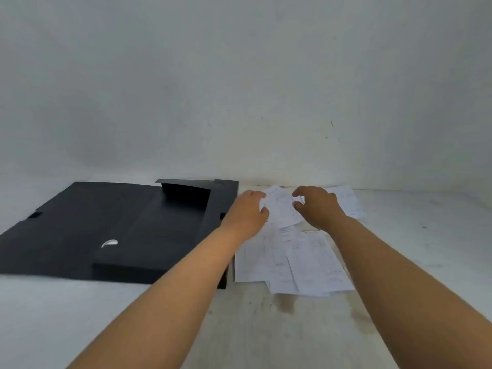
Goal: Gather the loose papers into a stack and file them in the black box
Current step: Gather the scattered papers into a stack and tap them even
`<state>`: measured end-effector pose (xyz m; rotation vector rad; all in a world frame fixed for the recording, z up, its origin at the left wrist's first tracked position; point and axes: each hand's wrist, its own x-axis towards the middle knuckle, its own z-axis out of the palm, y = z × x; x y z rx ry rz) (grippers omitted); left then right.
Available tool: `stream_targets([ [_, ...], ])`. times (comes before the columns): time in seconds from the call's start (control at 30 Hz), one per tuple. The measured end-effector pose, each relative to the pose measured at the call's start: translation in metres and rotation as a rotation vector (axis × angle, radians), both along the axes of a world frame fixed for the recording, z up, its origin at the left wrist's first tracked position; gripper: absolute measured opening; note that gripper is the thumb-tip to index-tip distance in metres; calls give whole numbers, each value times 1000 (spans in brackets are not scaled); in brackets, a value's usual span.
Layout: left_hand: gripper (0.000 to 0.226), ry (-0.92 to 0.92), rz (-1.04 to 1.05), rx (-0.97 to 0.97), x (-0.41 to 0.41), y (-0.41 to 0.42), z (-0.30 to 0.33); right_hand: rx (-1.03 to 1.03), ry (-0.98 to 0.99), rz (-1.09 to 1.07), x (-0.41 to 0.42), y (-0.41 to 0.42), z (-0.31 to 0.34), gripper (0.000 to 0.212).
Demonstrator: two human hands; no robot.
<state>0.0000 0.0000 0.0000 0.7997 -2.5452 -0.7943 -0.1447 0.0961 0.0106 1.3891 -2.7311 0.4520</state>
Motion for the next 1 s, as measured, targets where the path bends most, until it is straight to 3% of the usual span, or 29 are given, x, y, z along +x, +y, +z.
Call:
stream_targets([
  [0.2, 52, -421, 69, -35, -47, -4, -29, 44, 23, -239, -49, -2, -28, 46],
  [0.33, 61, -604, 98, -8, -62, -3, -38, 151, -180, -505, -81, 1, -33, 64],
  [0.43, 63, -624, 83, -22, -67, -4, -42, 230, -342, -582, -100, 3, -39, 72],
  [0.57, 59, -566, 77, 4, -68, -9, -42, 314, -323, -537, -104, 4, -43, 75],
  [0.73, 47, -380, 123, 139, -68, -9, -31, 148, -349, -409, -92, -6, -38, 61],
  [0.87, 25, -194, 162, 279, -69, -9, -19, -63, -425, -272, -78, -10, -38, 61],
  [1.0, 55, 77, 324, 546, -76, -24, -20, -235, -547, -231, -68, -13, -39, 66],
])
